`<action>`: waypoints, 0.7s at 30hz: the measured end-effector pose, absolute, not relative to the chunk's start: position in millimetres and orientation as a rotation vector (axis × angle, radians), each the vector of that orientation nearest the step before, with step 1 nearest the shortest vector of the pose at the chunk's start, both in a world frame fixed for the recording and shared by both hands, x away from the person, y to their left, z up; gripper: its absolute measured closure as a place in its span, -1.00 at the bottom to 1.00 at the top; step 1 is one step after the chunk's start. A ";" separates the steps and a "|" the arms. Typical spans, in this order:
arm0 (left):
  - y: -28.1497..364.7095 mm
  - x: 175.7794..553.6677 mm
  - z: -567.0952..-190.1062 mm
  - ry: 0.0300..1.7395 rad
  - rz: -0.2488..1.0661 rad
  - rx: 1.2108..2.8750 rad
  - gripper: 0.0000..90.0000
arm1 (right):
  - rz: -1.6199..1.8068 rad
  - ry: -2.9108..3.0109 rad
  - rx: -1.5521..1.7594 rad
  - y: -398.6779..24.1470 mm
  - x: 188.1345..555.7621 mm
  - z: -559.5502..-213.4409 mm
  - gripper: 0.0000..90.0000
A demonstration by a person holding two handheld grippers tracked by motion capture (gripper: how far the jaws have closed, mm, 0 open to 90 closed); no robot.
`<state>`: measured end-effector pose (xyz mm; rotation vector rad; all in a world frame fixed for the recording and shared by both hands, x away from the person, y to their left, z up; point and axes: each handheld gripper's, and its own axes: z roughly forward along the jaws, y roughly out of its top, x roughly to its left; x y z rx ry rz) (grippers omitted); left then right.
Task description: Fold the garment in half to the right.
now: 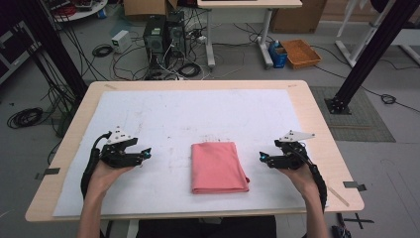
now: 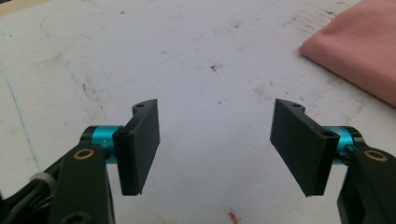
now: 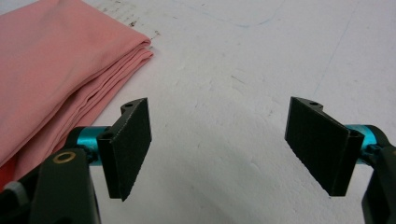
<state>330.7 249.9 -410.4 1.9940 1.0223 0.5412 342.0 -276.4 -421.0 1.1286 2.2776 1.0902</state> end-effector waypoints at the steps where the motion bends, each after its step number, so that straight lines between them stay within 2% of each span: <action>1: 251.2 329.7 -410.2 1.027 0.544 1.997 -0.27 | 1.088 2.278 1.127 -276.6 342.0 -420.9 -0.49; 21: 258.4 314.1 -423.4 1.031 0.544 2.020 -0.27 | 1.095 2.270 1.138 -279.4 340.4 -423.1 -0.48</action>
